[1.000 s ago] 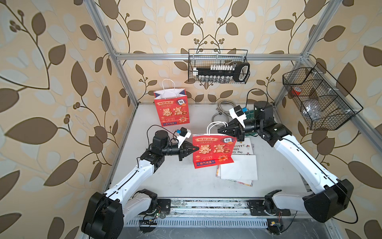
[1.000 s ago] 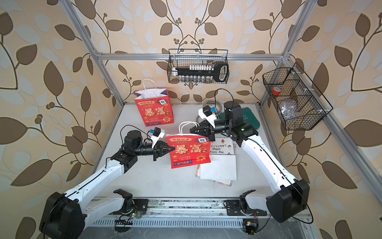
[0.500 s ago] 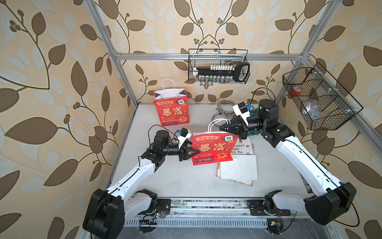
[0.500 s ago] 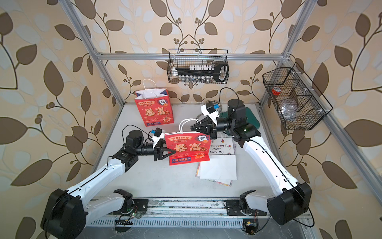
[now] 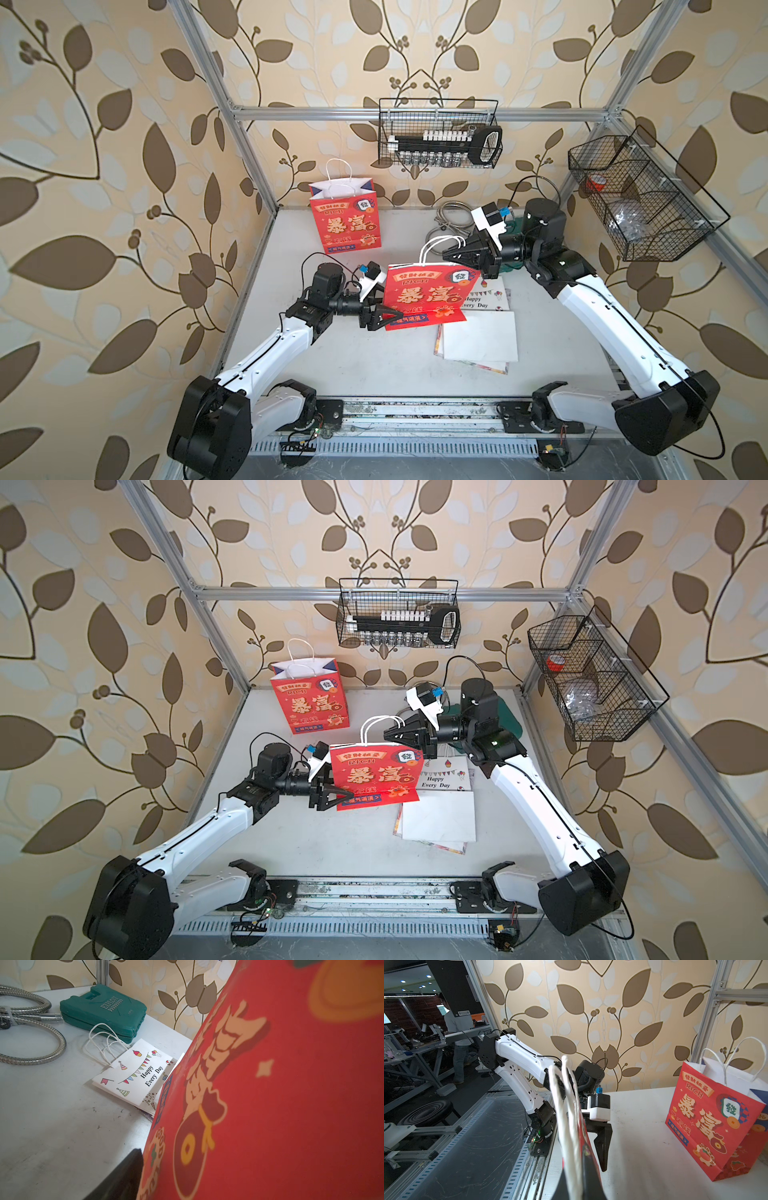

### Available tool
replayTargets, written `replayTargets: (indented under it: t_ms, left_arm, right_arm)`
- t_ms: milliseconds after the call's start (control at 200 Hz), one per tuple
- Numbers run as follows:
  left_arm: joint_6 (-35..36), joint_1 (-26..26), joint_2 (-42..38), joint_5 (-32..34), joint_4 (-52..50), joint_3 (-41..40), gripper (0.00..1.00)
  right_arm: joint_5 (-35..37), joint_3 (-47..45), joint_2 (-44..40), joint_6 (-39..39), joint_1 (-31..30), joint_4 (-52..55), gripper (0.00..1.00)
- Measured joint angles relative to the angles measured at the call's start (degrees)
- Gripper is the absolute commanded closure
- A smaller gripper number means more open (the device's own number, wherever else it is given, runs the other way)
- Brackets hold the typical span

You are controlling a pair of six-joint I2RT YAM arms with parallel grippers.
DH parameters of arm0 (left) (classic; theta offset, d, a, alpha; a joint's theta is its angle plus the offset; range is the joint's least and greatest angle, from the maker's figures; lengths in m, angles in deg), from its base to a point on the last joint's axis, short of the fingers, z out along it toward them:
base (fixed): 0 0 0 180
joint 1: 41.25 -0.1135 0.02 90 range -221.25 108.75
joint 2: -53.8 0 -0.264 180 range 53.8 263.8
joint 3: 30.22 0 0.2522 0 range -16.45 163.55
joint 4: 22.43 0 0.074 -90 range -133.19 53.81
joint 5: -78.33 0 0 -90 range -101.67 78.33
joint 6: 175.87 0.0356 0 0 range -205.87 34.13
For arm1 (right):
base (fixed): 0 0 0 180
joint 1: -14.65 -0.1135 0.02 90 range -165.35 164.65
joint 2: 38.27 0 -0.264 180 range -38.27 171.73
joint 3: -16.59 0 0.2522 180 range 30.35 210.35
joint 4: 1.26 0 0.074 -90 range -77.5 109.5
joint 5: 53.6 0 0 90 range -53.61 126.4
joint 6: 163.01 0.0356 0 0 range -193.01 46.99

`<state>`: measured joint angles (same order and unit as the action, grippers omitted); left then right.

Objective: Put away the paper bag
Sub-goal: Press the paper bag.

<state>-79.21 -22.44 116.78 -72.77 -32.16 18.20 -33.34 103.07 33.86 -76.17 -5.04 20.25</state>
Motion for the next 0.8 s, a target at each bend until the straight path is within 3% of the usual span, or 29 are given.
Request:
replayTargets:
  t_ms: [125, 165, 225, 275, 325, 345, 435, 540, 705, 800]
  left_arm:
    - [1.11, 0.0, 0.52, 0.17, -0.24, -0.02, 0.87]
    - [1.25, 0.0, 0.52, 0.09, -0.17, -0.02, 0.96]
    - [1.97, 0.0, 0.48, 0.0, 0.11, -0.02, 0.92]
    - [1.84, 0.0, 0.33, 0.02, -0.02, -0.02, 0.81]
    - [2.08, 0.0, -0.04, -0.02, -0.2, 0.0, 0.41]
    - [1.88, 0.0, -0.31, 0.07, -0.22, 0.0, 0.34]
    - [1.66, 0.0, -2.19, 0.2, -0.46, 0.24, 0.27]
    - [1.27, 0.0, -4.9, 0.26, -0.92, 1.9, 0.39]
    - [1.57, 0.0, -6.6, -0.04, -0.98, 6.34, 1.0]
    - [2.1, 0.0, -6.56, -0.09, -1.38, 7.56, 0.97]
  right_arm:
    - [-0.17, 0.0, -0.26, 0.66, 0.0, -0.66, 1.0]
    - [-0.2, 0.0, -0.26, 0.72, 0.0, -0.72, 1.0]
    - [-0.22, -0.07, -0.26, 0.79, 0.11, -0.68, 1.0]
    - [-0.22, -0.11, -0.26, 0.76, 0.24, -0.63, 1.0]
    - [-0.2, -0.11, -0.26, 0.5, 0.37, -0.33, 1.0]
    - [-0.26, -0.11, -0.26, 0.33, 0.44, -0.15, 1.0]
    - [-0.39, -0.11, -0.2, -0.33, 0.48, 1.14, 1.0]
    - [-0.42, -0.13, -0.11, -0.94, 0.48, 2.34, 1.0]
    - [-0.59, -0.15, -0.07, -1.44, 0.48, 3.34, 1.0]
    - [-0.74, -0.15, -0.07, -1.79, 0.48, 3.45, 1.0]
